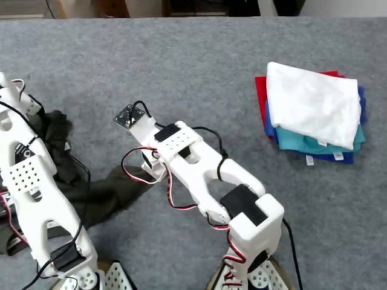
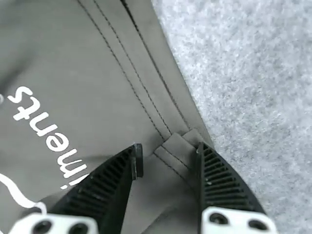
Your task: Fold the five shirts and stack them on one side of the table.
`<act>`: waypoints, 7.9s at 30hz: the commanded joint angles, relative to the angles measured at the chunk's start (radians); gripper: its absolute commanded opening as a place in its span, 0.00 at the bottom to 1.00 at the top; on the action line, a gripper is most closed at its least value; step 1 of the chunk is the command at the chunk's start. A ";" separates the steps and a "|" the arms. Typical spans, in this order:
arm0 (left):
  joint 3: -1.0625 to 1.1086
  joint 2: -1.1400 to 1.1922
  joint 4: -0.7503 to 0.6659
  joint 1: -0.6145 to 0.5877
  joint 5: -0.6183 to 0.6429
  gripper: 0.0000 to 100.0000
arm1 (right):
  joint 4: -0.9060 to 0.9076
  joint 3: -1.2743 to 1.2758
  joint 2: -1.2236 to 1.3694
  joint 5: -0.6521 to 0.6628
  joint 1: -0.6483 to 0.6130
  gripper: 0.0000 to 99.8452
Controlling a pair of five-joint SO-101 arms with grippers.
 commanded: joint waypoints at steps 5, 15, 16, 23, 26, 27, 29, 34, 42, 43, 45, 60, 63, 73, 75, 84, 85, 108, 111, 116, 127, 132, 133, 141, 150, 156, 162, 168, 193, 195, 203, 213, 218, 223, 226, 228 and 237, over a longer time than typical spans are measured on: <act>-0.078 -0.124 0.028 -0.040 -0.038 0.19 | -0.020 -0.024 0.015 -0.008 0.018 0.00; 0.097 -0.240 0.021 0.002 -0.040 0.19 | -0.021 -0.024 0.016 -0.008 0.018 0.00; 0.092 -0.236 0.020 -0.002 -0.041 0.19 | -0.021 -0.024 0.016 -0.008 0.018 0.00; 0.097 -0.133 -0.048 -0.049 -0.041 0.19 | -0.025 -0.024 0.018 -0.008 0.016 0.00; 0.097 -0.090 -0.043 -0.075 -0.041 0.19 | -0.026 -0.024 0.018 -0.008 0.016 0.00; 0.097 -0.076 -0.043 -0.084 -0.041 0.19 | -0.026 -0.024 0.018 -0.008 0.016 0.00; 0.097 -0.050 -0.041 -0.089 -0.041 0.19 | -0.026 -0.024 0.018 -0.008 0.016 0.00; 0.091 -0.007 -0.020 -0.043 -0.043 0.19 | -0.028 -0.024 0.018 -0.008 0.016 0.00; 0.120 -0.005 0.023 0.097 -0.084 0.12 | -0.028 -0.024 0.018 -0.008 0.016 0.00; 0.109 -0.007 0.023 0.115 -0.084 0.06 | -0.028 -0.024 0.018 -0.008 0.016 0.00; 0.077 -0.007 0.023 0.158 -0.083 0.02 | -0.026 -0.024 0.018 -0.008 0.016 0.00; 0.048 -0.246 0.025 0.310 0.031 0.02 | -0.025 -0.024 0.016 -0.002 0.018 0.00; 0.038 -0.403 0.023 0.313 0.077 0.02 | -0.028 -0.033 0.010 0.000 0.042 0.00; -0.126 -0.748 -0.075 0.002 0.272 0.02 | 0.301 -0.616 -0.168 0.002 0.297 0.00; -0.140 -0.773 -0.092 -0.055 0.272 0.02 | 0.353 -0.780 -0.211 0.017 0.348 0.00; -0.149 -0.921 -0.021 -0.230 0.310 0.02 | 0.410 -1.414 -0.254 0.120 0.503 0.00; -0.149 -0.946 0.012 -0.233 0.308 0.02 | 0.411 -1.465 -0.252 0.120 0.512 0.00; 1.794 -1.162 -0.379 -0.077 -0.005 0.02 | 0.792 -0.966 -0.243 0.316 0.389 0.00; 1.881 -1.165 -0.405 -0.040 -0.051 0.03 | 0.660 -0.687 -0.252 0.313 0.352 0.00; 1.866 -1.167 -0.285 0.032 -0.080 0.19 | 0.387 -0.272 -0.251 0.313 0.323 0.00; 1.562 -1.230 0.028 0.086 -0.152 0.23 | -0.069 0.127 -0.242 0.310 0.380 0.00; 1.649 -1.365 0.026 0.121 -0.229 0.23 | -0.169 0.245 -0.228 0.308 0.394 0.00; 1.669 -1.377 0.018 0.126 -0.227 0.23 | -0.172 0.249 -0.223 0.308 0.394 0.00; 1.765 -1.244 -0.292 0.144 -0.158 0.23 | -0.143 0.147 -0.125 0.229 0.394 0.00; 1.444 -1.038 -0.255 0.264 -0.112 0.23 | -0.078 0.065 -0.058 0.226 0.394 0.00; 1.387 -0.897 -0.226 0.190 -0.092 0.17 | -0.078 0.064 -0.054 0.224 0.394 0.00; 1.361 -0.898 -0.158 0.192 -0.098 0.15 | -0.078 0.064 -0.054 0.224 0.392 0.00; 1.304 -0.972 -0.040 0.199 -0.110 0.15 | -0.078 0.064 -0.054 0.224 0.390 0.00; 1.281 -0.806 -0.038 0.164 -0.402 0.10 | -0.078 0.067 -0.054 0.226 0.390 0.00; 1.280 -0.803 -0.057 0.157 -0.370 0.06 | -0.078 0.067 -0.054 0.226 0.390 0.00; 1.287 -0.802 -0.066 0.155 -0.356 0.04 | -0.078 0.067 -0.054 0.226 0.390 0.00; 1.303 -0.802 -0.064 0.149 -0.358 0.18 | -0.078 0.067 -0.054 0.226 0.390 0.00; 1.310 -0.800 -0.077 0.153 -0.359 0.17 | -0.078 0.067 -0.054 0.226 0.390 0.00; 1.343 -0.800 -0.120 0.152 -0.356 0.17 | -0.078 0.067 -0.054 0.226 0.390 0.00; 1.344 -0.800 -0.117 0.155 -0.359 0.13 | -0.078 0.067 -0.054 0.226 0.390 0.00; 1.344 -0.800 -0.117 0.155 -0.359 0.11 | -0.078 0.067 -0.054 0.226 0.390 0.00; 1.344 -0.800 -0.112 0.155 -0.359 0.10 | -0.078 0.067 -0.054 0.226 0.390 0.00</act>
